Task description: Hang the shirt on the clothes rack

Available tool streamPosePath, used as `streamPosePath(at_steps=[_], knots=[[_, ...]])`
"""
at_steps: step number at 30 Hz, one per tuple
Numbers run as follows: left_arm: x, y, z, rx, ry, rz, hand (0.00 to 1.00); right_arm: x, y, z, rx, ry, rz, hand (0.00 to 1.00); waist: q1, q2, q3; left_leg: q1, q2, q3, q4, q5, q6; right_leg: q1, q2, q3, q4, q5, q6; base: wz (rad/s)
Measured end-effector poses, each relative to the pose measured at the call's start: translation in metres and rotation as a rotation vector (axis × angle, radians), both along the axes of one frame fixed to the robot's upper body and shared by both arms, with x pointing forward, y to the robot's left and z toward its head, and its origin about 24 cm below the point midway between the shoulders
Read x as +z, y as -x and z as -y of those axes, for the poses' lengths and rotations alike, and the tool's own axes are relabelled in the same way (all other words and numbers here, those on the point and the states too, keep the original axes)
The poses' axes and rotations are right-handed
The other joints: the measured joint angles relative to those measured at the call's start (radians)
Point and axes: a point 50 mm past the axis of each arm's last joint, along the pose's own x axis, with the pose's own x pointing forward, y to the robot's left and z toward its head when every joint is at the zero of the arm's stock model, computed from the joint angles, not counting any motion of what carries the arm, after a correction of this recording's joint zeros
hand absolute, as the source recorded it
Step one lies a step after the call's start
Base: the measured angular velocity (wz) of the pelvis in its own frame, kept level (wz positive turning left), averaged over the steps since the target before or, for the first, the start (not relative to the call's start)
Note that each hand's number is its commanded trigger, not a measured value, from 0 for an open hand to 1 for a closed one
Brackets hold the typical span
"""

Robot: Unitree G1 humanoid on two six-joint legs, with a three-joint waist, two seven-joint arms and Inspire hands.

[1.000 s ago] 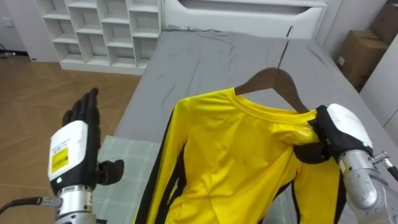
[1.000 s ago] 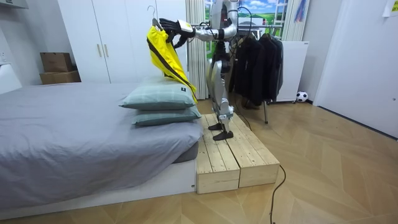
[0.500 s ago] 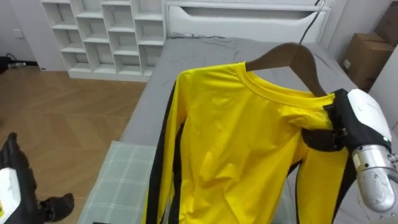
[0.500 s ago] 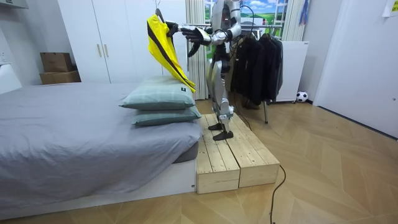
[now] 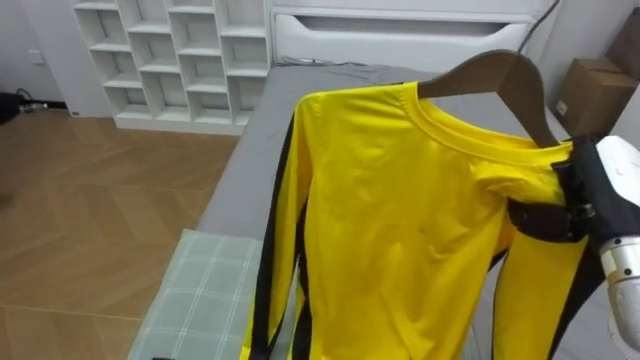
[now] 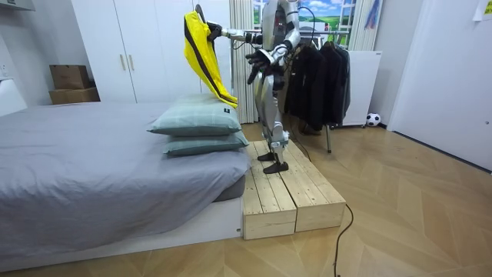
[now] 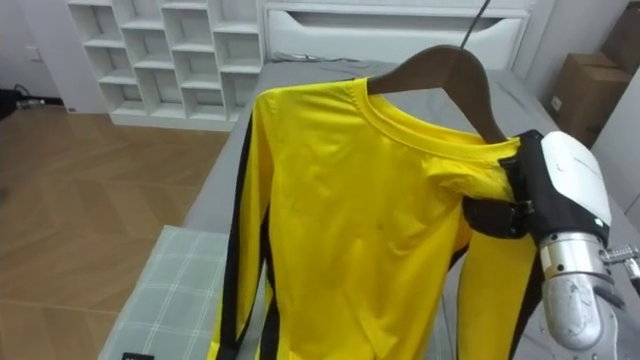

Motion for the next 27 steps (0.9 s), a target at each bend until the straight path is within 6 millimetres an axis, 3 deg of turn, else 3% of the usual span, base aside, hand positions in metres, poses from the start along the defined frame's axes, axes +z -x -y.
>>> streamPosePath(at_steps=[8,14,21,27], knots=[[-0.039,0.062,0.006,0.080,0.114,-0.269,0.00,0.016,0.002,-0.007,0.041,-0.020,0.044,1.00,0.002,-0.014,0.0022,0.002,0.002,-0.001,-0.003,0.000,0.000,0.002,0.001,0.000,-0.001,0.000,0.000,0.01],[-0.053,0.096,0.013,0.100,0.217,-0.420,0.00,0.014,0.003,-0.007,0.042,-0.015,0.037,1.00,0.001,-0.020,0.0045,-0.002,0.001,-0.002,-0.002,-0.001,0.001,0.000,0.000,-0.002,0.001,0.000,0.000,0.00],[-0.058,0.097,0.020,0.077,0.266,-0.441,0.00,0.010,0.005,-0.008,0.046,-0.012,0.019,1.00,0.000,-0.025,0.0069,-0.007,0.001,-0.001,0.001,-0.001,0.000,0.001,-0.001,-0.004,0.000,0.000,0.001,-0.01],[-0.062,0.083,0.028,0.009,0.307,-0.437,0.00,0.001,0.008,-0.015,0.072,-0.001,-0.018,1.00,-0.003,-0.037,0.0000,-0.017,0.000,-0.001,0.012,-0.001,0.000,-0.008,-0.002,-0.011,0.001,0.000,0.001,0.00]])
